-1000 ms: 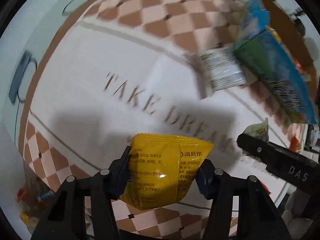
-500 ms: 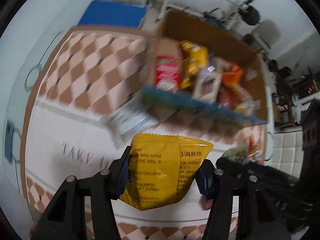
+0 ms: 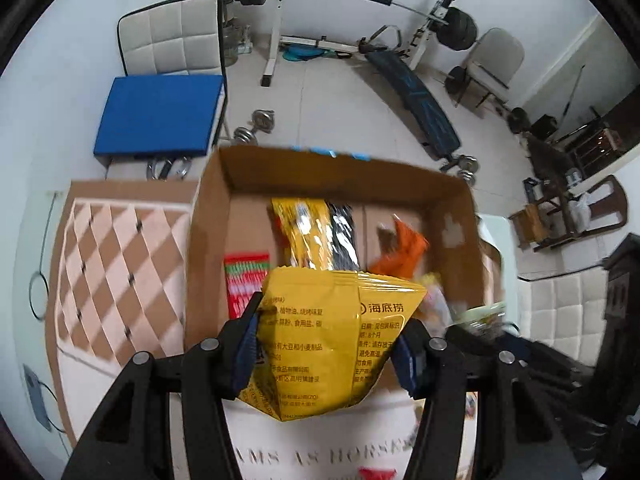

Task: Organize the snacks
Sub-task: 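Carry both bags over the box, lower them in and open both tools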

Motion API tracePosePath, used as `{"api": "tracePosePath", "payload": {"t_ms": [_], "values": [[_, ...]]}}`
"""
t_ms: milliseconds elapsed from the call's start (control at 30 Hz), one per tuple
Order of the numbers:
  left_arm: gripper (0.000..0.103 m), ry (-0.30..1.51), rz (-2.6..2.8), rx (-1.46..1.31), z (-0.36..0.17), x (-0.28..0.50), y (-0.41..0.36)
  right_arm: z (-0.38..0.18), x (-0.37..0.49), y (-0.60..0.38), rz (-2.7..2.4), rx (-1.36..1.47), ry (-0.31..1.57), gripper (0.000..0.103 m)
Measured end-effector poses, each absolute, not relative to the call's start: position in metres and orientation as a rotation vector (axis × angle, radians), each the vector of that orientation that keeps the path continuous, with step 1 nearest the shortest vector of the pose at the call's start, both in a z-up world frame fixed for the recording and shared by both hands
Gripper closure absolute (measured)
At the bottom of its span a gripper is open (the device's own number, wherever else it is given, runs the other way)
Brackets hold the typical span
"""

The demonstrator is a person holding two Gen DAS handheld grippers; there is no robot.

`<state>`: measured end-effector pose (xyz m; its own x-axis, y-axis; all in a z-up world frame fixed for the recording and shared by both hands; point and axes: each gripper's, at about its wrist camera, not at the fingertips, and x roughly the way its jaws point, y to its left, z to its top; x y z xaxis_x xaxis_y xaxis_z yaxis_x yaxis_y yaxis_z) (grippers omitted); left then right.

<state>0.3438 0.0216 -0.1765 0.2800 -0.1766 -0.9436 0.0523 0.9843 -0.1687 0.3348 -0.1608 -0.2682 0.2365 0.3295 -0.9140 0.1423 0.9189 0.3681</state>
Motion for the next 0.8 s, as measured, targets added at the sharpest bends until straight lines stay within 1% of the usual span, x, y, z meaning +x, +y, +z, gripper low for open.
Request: {"api": "tracePosePath", "payload": {"t_ms": [233,400,500,533,600,667,700,733,800], "values": [[0.049,1.386,-0.107,-0.085,-0.222,0.419,0.03,-0.296,0.406,-0.16,0.095,0.389,1.354,0.043],[0.049,1.448,-0.093,-0.053,-0.253,0.445,0.035,-0.323,0.438,-0.152,0.086,0.382,1.394,0.043],[0.047,1.473,-0.088,-0.053,-0.266,0.453,0.038,-0.339,0.451,-0.149,0.07,0.374,1.412,0.043],[0.047,1.484,-0.079,-0.053,-0.27,0.456,0.04,-0.344,0.454,-0.149,0.065,0.371,1.419,0.042],[0.046,1.506,-0.073,-0.071,-0.278,0.459,0.044,-0.357,0.461,-0.149,0.054,0.372,1.447,0.036],[0.032,1.541,-0.072,-0.081,-0.288,0.465,0.047,-0.37,0.468,-0.15,0.026,0.361,1.489,0.018],[0.021,1.552,-0.072,-0.087,-0.292,0.467,0.048,-0.372,0.469,-0.15,0.017,0.354,1.493,0.017],[0.018,1.553,-0.081,-0.097,-0.293,0.467,0.048,-0.374,0.47,-0.15,0.003,0.341,1.494,0.017],[0.018,1.546,-0.08,-0.083,-0.292,0.467,0.048,-0.374,0.47,-0.149,0.0,0.315,1.496,0.015]]}}
